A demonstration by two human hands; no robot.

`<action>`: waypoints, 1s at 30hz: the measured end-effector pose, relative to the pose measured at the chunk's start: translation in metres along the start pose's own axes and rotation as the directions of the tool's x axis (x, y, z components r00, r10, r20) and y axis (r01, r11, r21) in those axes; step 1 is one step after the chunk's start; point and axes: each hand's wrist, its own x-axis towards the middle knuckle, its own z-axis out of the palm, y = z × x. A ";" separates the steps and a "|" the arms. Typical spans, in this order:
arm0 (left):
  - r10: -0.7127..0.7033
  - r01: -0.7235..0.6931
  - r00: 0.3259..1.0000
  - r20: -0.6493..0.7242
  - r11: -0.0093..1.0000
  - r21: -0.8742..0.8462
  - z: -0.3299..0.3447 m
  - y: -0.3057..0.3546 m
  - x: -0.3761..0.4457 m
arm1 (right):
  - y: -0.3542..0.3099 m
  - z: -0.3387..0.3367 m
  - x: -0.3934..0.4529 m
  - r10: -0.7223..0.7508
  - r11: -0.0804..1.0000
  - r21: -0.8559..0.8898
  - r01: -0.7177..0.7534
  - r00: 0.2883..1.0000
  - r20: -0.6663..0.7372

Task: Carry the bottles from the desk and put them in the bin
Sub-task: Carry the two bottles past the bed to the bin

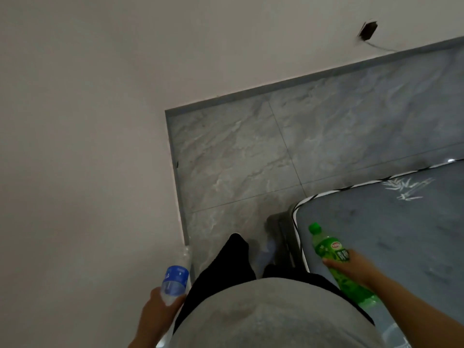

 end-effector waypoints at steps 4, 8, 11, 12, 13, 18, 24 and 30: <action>0.118 -0.119 0.993 0.026 0.991 0.055 -0.033 0.074 0.043 | -0.028 -0.003 0.012 0.097 0.994 0.061 -0.096 0.995 -0.014; 0.206 -0.216 0.975 0.081 0.967 0.138 -0.063 0.161 0.078 | -0.045 -0.016 0.022 0.160 0.978 0.143 -0.154 0.987 -0.032; 0.284 -0.298 0.954 0.100 0.939 0.174 -0.073 0.221 0.106 | -0.061 -0.025 0.036 0.248 0.952 0.197 -0.234 0.967 -0.049; 0.304 -0.320 0.947 0.106 0.925 0.203 -0.074 0.241 0.116 | -0.068 -0.030 0.043 0.268 0.942 0.222 -0.251 0.962 -0.050; 0.320 -0.337 0.941 0.110 0.912 0.232 -0.076 0.260 0.127 | -0.076 -0.036 0.052 0.280 0.933 0.249 -0.259 0.959 -0.052; 0.329 -0.347 0.938 0.113 0.897 0.274 -0.075 0.341 0.164 | -0.130 -0.085 0.107 0.240 0.919 0.336 -0.206 0.969 -0.063; 0.282 -0.304 0.952 0.114 0.900 0.313 -0.083 0.418 0.194 | -0.192 -0.155 0.157 0.169 0.911 0.397 -0.117 0.981 -0.099; 0.295 -0.355 0.933 0.204 0.841 0.408 -0.083 0.508 0.231 | -0.228 -0.194 0.185 0.292 0.872 0.432 -0.228 0.952 -0.087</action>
